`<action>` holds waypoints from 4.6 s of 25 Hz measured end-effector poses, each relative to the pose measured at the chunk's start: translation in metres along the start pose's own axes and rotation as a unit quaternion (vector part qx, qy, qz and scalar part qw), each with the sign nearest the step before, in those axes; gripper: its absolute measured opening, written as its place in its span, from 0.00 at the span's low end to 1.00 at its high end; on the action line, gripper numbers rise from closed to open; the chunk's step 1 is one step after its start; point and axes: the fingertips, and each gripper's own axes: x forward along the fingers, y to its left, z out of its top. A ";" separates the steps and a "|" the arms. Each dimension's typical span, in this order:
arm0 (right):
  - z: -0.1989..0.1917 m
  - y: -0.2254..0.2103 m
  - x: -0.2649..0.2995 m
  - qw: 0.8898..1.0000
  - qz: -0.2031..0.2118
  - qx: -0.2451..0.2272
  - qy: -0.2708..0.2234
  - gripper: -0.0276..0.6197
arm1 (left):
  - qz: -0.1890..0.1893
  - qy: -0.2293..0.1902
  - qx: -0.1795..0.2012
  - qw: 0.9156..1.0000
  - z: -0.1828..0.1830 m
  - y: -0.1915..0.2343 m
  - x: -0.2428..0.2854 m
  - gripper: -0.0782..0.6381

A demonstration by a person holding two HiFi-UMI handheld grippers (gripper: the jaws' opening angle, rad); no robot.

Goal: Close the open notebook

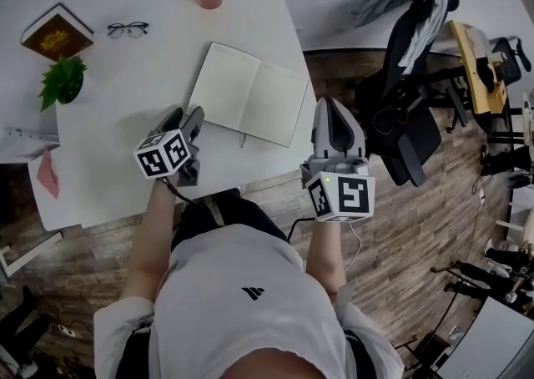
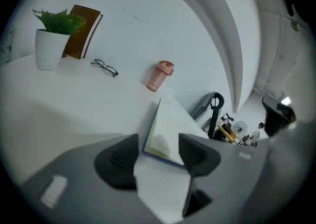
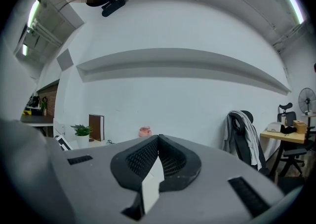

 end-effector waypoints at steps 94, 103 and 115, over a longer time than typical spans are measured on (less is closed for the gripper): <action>-0.020 -0.104 -0.085 0.990 -0.136 0.042 -0.010 0.03 | -0.216 0.259 0.349 0.874 -0.154 -0.232 0.066 0.14; -0.011 -0.086 -0.088 0.990 -0.134 0.035 -0.016 0.03 | -0.254 0.198 0.357 0.877 -0.130 -0.245 0.045 0.13; 0.000 -0.054 -0.101 0.989 -0.147 0.022 -0.016 0.03 | -0.297 0.194 0.391 0.849 -0.145 -0.247 0.028 0.27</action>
